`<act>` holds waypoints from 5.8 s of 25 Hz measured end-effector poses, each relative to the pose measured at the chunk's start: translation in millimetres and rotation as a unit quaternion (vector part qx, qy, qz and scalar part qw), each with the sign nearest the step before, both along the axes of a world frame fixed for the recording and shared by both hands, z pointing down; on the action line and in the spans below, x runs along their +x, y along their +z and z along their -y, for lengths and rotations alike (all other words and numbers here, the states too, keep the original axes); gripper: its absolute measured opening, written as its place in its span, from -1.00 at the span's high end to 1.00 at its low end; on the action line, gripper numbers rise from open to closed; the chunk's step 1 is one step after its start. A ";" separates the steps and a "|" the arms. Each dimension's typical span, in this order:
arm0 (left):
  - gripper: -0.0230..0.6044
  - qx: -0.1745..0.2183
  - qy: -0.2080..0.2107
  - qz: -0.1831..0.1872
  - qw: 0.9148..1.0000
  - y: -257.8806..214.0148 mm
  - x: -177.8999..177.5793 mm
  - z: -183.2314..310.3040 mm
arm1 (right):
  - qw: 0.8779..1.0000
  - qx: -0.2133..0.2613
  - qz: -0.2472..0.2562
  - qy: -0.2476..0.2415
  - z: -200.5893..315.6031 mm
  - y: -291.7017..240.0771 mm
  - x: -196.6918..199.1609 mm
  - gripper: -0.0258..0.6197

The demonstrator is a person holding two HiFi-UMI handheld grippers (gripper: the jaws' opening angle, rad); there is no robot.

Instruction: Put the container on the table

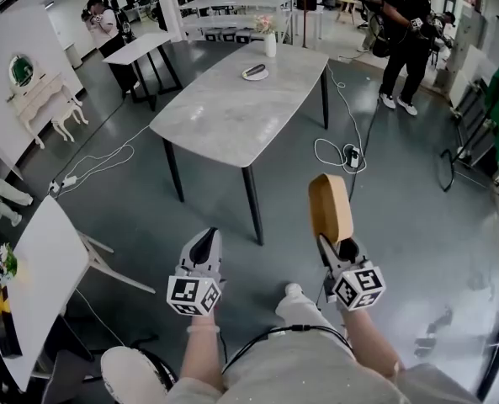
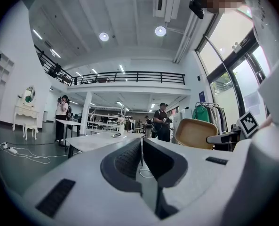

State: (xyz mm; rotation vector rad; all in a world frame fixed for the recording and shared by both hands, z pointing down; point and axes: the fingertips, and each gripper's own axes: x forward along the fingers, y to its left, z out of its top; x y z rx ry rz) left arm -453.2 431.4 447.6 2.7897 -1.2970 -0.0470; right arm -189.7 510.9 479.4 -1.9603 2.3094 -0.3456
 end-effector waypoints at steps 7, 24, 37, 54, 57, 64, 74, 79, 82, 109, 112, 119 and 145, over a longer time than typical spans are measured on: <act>0.88 -0.005 -0.003 -0.002 1.000 2.2 -4.2 0.6 | 1.000 0.005 0.006 0.006 -1.8 -0.2 1.6 0.22; 0.88 -0.014 0.018 0.006 1.000 9.1 44.2 61.5 | 0.999 0.001 0.023 0.030 44.6 8.5 50.7 0.21; 0.88 -0.019 0.025 0.015 0.999 1.4 100.6 169.5 | 1.000 0.004 0.021 0.017 151.7 0.3 98.1 0.21; 0.88 -0.025 0.029 0.003 0.999 0.6 173.7 262.5 | 1.000 0.001 0.023 0.019 241.1 -1.6 166.4 0.21; 0.88 -0.025 0.032 0.004 0.999 0.6 186.0 272.9 | 0.999 0.005 0.026 0.020 250.2 -1.8 177.8 0.21; 0.88 -0.022 0.041 0.006 0.999 -0.8 214.1 285.9 | 0.999 0.007 0.032 0.031 256.9 0.0 204.3 0.21; 0.88 -0.025 0.054 0.009 0.998 2.1 233.5 292.9 | 0.999 0.009 0.036 0.036 261.4 0.3 219.7 0.21; 0.88 -0.026 0.057 0.012 0.998 3.4 241.9 306.1 | 0.999 0.009 0.037 0.039 272.2 1.2 228.4 0.21; 0.88 -0.024 0.058 0.011 0.998 3.7 247.5 322.3 | 0.998 0.010 0.036 0.041 284.6 1.5 235.0 0.21; 0.88 -0.024 0.094 0.012 0.995 0.4 356.3 496.4 | 0.999 -0.003 0.029 0.042 445.9 4.3 317.8 0.21; 0.88 -0.026 0.096 0.014 0.995 2.3 363.8 515.2 | 0.999 -0.005 0.030 0.044 462.7 5.2 324.2 0.21; 0.88 -0.026 0.102 0.019 0.994 5.7 385.0 553.0 | 0.998 -0.005 0.035 0.054 497.8 7.4 348.2 0.21; 0.88 -0.035 0.084 0.024 0.996 18.9 403.4 617.9 | 0.997 0.001 0.052 0.048 583.8 8.0 383.6 0.21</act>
